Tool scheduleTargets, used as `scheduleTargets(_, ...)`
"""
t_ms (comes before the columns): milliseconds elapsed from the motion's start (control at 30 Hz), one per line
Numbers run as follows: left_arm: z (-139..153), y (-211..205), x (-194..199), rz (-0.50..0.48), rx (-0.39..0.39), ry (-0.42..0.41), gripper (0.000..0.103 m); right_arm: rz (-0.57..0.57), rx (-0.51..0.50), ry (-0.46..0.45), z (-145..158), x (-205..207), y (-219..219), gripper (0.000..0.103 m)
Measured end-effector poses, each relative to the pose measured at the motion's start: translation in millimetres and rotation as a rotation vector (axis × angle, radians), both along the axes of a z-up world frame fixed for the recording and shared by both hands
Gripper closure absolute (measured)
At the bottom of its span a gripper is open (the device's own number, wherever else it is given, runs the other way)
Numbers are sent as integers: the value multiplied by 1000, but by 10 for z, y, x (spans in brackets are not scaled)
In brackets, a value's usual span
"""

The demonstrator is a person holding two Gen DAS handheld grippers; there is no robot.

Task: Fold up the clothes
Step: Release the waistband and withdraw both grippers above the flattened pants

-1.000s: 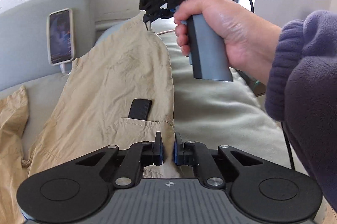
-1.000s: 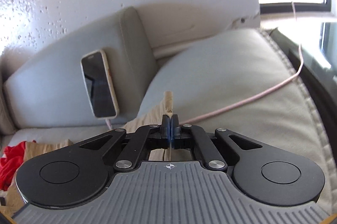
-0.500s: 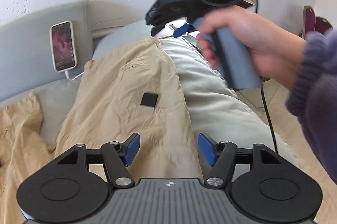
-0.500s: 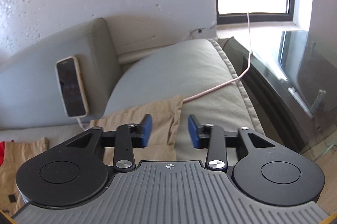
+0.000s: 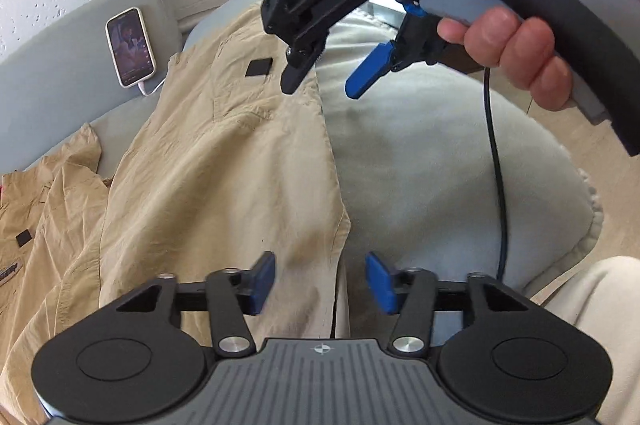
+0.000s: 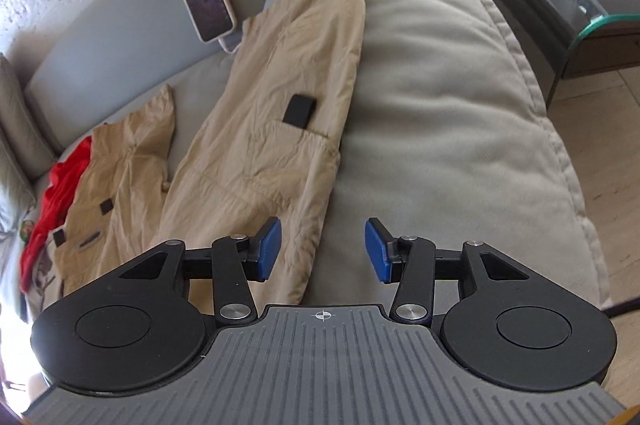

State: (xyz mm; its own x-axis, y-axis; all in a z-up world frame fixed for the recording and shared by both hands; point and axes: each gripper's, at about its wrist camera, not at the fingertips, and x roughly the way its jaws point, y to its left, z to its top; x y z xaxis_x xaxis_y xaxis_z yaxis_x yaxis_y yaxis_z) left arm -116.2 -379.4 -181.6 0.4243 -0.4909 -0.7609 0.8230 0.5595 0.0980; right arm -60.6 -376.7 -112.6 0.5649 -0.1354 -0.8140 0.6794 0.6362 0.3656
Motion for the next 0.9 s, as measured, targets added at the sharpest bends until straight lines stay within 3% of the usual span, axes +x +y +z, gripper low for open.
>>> scheduleTargets(67,22,18,31,11,-2,15,103,10,3,-7,-61,40,14,56)
scheduleTargets(133,113,44,2,-7,-10,16,103,20,-40,24,-103,106,36,97)
scheduleTargets(367,152,55,-24,-18,-26,119,102,-13,-122,120,-117,-18,70,98)
scheduleTargets(433,201,153,1,-21,-28,146,89,-10,-126,114,-135,-56,55,95)
scheduleTargets(467,269,261,-2,-35,-40,147,75,-5,-135,105,-98,-91,74,90)
scheduleTargets(500,347,383,-15,-54,-56,143,62,2,-147,93,-42,-131,109,77)
scheduleTargets(533,420,527,-7,-67,-73,125,58,7,-172,89,22,-183,151,59)
scheduleTargets(600,532,810,17,-74,-95,83,55,18,-246,81,172,-308,304,55)
scheduleTargets(667,580,1074,147,-20,-103,74,55,47,-284,63,287,-409,467,58)
scheduleTargets(733,572,1288,348,99,-125,61,57,101,-282,32,340,-456,617,84)
scheduleTargets(833,474,1459,687,291,-181,-27,75,198,-242,8,249,-361,834,84)
scheduleTargets(900,347,1524,931,349,-164,4,83,236,-218,26,98,-249,938,83)
